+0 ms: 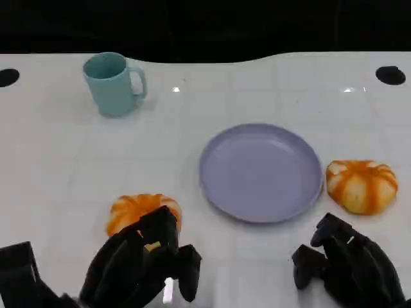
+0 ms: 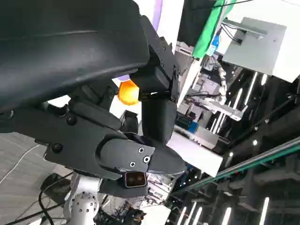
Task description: Grasp the bread from the table and place it into the plate.
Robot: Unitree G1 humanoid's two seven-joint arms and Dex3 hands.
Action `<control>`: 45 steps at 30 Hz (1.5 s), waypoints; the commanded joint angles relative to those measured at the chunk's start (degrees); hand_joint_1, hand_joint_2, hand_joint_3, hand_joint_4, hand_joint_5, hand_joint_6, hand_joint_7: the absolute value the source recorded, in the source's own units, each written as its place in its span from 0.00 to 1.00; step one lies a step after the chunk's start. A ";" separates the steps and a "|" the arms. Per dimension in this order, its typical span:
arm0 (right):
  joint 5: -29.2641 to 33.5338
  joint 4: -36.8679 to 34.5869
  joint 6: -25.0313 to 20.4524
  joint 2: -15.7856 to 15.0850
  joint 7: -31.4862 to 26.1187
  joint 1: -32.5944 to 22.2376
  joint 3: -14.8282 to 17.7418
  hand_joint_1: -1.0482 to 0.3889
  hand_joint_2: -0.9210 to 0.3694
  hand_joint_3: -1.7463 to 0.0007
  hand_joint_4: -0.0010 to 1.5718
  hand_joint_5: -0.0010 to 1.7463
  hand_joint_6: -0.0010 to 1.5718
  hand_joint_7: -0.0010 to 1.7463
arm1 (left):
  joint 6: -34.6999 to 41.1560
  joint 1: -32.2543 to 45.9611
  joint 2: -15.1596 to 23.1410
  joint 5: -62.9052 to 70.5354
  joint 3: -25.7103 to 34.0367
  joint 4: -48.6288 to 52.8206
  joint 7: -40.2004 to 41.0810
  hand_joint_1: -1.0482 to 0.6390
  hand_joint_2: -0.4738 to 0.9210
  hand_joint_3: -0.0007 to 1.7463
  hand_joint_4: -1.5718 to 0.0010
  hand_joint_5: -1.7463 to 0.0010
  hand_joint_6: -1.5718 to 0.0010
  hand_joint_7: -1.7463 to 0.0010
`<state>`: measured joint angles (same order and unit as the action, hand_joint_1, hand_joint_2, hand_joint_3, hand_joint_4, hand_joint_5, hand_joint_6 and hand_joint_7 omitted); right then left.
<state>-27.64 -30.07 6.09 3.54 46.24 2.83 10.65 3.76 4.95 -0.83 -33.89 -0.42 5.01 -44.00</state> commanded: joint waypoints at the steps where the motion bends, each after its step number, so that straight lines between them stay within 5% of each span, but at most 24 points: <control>1: -0.40 -0.10 -0.06 -0.63 0.10 -0.64 0.42 0.34 0.00 0.87 0.49 0.95 0.43 0.80 | -0.43 0.42 0.39 0.46 0.42 -0.49 0.03 0.20 1.00 0.11 0.45 0.00 0.59 0.08; 21: -0.79 -0.21 -0.17 -0.45 0.78 -0.38 0.54 0.35 0.00 0.87 0.49 0.96 0.44 0.80 | -0.37 0.52 0.33 0.37 0.63 -1.33 0.29 0.20 1.00 0.10 0.45 0.00 0.61 0.04; 24: -0.38 -0.17 0.40 -0.41 0.60 -0.46 0.39 0.35 0.00 0.86 0.49 0.96 0.44 0.80 | -6.73 0.25 -0.09 2.43 1.01 0.00 -1.21 0.19 1.00 0.13 0.51 0.00 0.67 0.07; 27: -0.31 0.43 -0.37 -0.53 0.14 -0.62 0.24 0.35 0.00 0.86 0.49 0.96 0.44 0.80 | -15.77 -0.95 0.30 7.07 1.08 1.81 -1.27 0.18 1.00 0.16 0.65 0.06 0.75 0.25; 35: -0.27 0.78 -0.23 -0.36 -0.05 -0.70 0.20 0.34 0.00 0.87 0.49 0.96 0.44 0.81 | -38.10 -2.81 7.90 37.51 1.47 0.33 13.46 0.24 1.00 0.10 0.71 0.41 0.73 0.70; 45: -0.15 0.97 -0.27 -0.55 -0.36 -0.93 0.10 0.33 0.00 0.87 0.50 0.96 0.44 0.80 | -35.74 -3.79 18.79 78.01 0.79 -11.73 34.08 0.20 1.00 0.09 0.84 0.61 0.76 0.94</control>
<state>-27.60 -29.62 6.08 3.72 46.03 2.51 10.57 -34.87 2.11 14.93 36.02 1.17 -3.02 -12.83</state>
